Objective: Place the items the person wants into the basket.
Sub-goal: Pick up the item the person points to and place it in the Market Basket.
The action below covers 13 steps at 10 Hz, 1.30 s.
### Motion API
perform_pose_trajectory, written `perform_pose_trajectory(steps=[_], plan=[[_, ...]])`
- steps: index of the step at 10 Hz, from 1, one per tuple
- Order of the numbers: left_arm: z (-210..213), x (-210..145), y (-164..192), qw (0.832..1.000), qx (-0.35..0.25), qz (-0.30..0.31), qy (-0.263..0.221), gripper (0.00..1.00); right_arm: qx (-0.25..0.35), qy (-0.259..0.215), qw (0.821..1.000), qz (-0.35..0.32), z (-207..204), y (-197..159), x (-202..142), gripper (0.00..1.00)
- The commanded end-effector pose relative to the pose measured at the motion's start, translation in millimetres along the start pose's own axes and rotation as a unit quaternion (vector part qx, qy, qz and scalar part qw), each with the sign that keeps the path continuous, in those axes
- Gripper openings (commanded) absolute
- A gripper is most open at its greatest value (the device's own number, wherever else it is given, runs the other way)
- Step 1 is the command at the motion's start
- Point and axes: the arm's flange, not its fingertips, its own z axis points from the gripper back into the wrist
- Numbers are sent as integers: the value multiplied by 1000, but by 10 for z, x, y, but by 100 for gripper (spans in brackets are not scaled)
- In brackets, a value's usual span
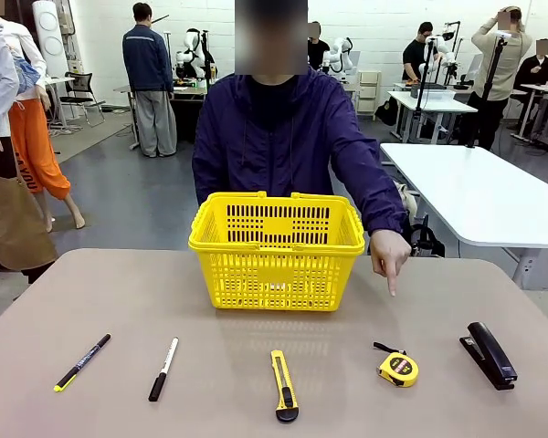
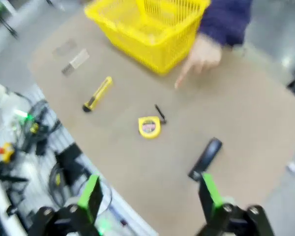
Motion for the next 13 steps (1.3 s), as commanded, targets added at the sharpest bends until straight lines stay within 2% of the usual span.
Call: perform_pose_trajectory(steps=[1, 2, 4, 5, 7, 9, 11, 12, 13], plan=[[9, -4, 7, 1000, -5, -3, -6, 100, -33, 109, 993, 15, -556, 212, 232, 100], [9, -4, 7, 1000, -5, -3, -6, 100, -42, 141, 989, 18, -861, 257, 321, 100], [9, -4, 7, 1000, -5, -3, -6, 100, -76, 154, 985, 16, -1379, 275, 548, 100], [9, -4, 7, 1000, -5, -3, -6, 100, -83, 168, 982, 28, -1584, 313, 643, 100], [9, -4, 7, 1000, -5, -3, -6, 100, -85, 165, 980, 64, -1913, 338, 826, 100], [9, -4, 7, 1000, -5, -3, -6, 100, -77, 182, 978, 60, -2111, 247, 909, 100], [9, -4, 7, 1000, -5, -3, -6, 100, -57, 185, 980, 34, -2086, 200, 921, 100], [9, -4, 7, 1000, -5, -3, -6, 100, -67, 178, 980, 66, -2141, 274, 850, 100], [9, -4, 7, 1000, -5, -3, -6, 100, -67, 178, 980, 66, -2141, 274, 850, 100]])
